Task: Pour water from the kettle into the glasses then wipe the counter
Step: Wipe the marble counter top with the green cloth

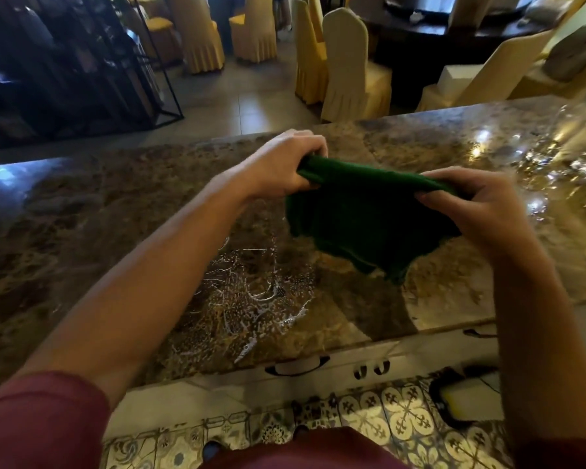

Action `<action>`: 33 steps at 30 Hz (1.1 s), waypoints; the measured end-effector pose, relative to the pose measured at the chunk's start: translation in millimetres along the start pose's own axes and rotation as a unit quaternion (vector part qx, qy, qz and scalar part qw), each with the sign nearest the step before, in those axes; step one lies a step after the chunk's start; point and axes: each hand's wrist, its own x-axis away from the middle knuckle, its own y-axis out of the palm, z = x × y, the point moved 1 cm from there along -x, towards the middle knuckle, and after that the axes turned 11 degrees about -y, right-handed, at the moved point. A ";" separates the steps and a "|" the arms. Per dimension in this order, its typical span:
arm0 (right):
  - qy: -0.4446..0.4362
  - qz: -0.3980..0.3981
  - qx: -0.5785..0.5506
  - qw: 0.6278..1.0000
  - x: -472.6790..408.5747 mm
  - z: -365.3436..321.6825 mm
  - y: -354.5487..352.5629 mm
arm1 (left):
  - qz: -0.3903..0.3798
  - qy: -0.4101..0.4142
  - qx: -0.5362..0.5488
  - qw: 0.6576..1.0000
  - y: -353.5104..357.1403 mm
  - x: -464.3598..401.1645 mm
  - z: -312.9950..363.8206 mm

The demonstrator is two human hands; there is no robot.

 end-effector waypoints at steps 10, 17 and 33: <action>0.095 -0.164 0.287 0.939 100.6 25.8 106.8 | -0.070 0.010 -0.219 0.973 119.0 -19.4 -49.5; 0.034 -0.041 0.267 0.962 81.2 64.0 117.1 | -0.017 -0.108 -0.200 0.974 80.2 29.3 -123.1; 0.169 -0.181 0.446 0.860 51.6 112.5 196.0 | -0.102 -0.460 -0.113 0.875 36.0 218.0 -277.0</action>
